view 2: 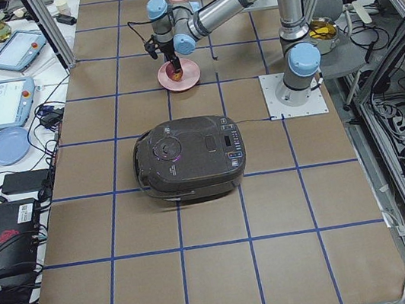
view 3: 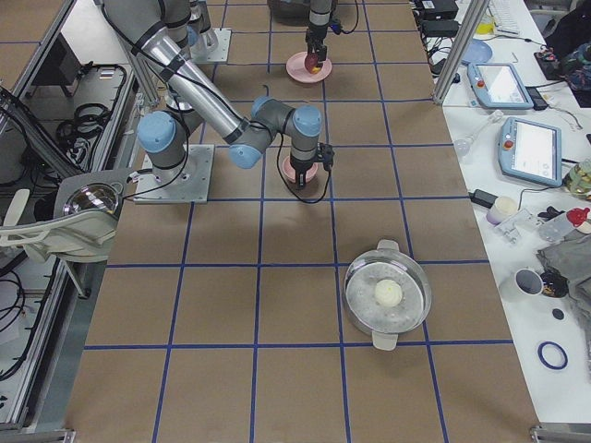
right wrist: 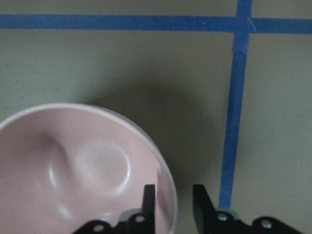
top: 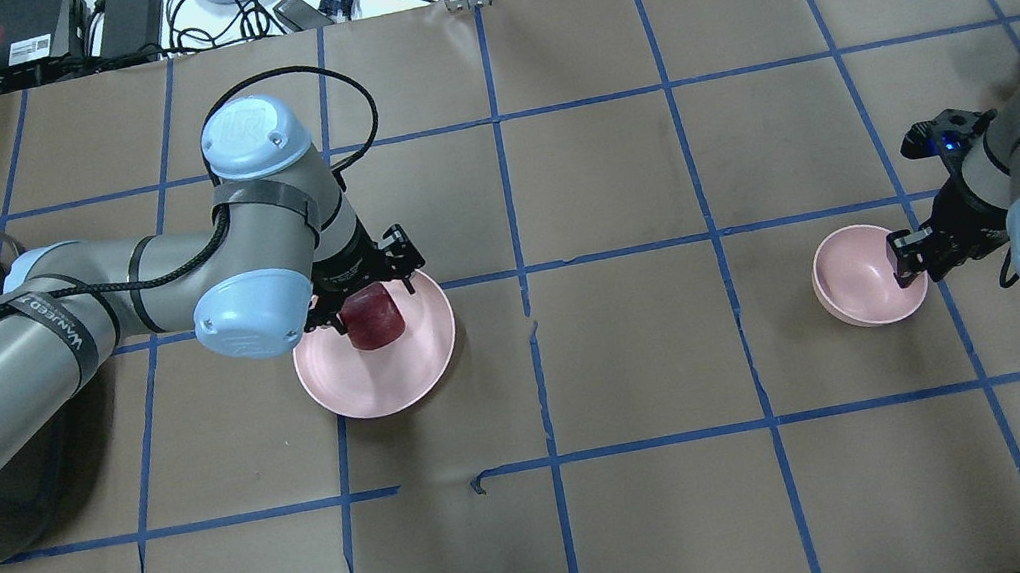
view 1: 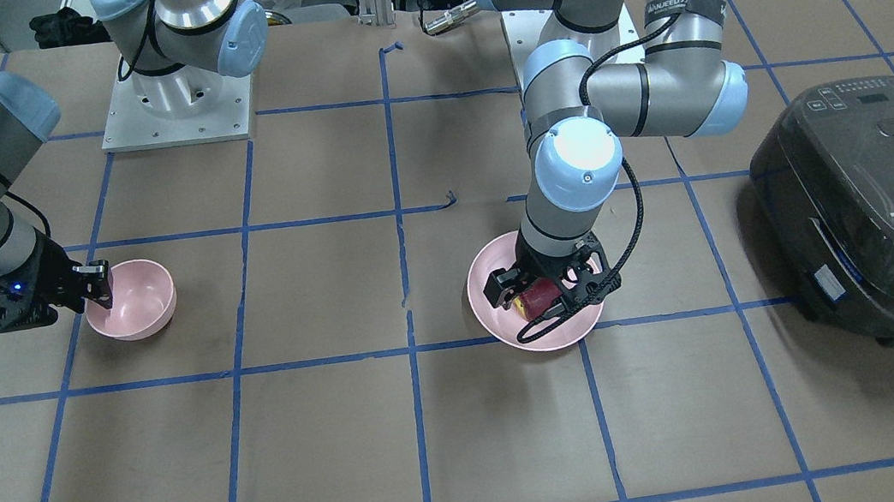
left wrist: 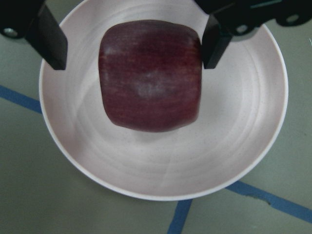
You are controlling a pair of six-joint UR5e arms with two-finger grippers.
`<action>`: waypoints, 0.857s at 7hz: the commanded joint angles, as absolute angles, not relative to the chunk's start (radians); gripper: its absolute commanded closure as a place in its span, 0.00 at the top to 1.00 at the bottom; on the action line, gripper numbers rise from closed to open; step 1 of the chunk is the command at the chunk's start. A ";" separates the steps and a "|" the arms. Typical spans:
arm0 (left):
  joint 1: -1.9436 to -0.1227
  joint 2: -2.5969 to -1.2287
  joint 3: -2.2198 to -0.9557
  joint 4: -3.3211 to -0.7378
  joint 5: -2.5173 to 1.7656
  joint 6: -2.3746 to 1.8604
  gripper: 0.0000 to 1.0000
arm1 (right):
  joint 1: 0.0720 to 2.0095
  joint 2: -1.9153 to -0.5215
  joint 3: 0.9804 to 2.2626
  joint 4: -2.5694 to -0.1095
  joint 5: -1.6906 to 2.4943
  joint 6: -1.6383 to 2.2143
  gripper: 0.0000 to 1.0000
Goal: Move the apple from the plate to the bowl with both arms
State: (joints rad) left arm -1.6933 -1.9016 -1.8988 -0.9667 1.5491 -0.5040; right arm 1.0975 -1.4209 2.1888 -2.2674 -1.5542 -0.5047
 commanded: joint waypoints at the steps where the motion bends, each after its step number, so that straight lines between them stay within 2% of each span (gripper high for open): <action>1: -1.692 -1.905 -1.899 -0.959 1.554 -0.413 0.80 | 1.100 -1.422 2.183 -2.264 -1.543 -0.494 0.00; 3: -1.690 -1.881 -1.895 -0.959 1.557 -0.350 0.26 | 1.191 -1.424 2.136 -2.228 -1.399 -0.337 0.00; 6: -1.690 -1.833 -1.861 -0.971 1.594 -0.281 0.23 | 1.542 -1.391 2.099 -2.263 -1.416 0.098 0.00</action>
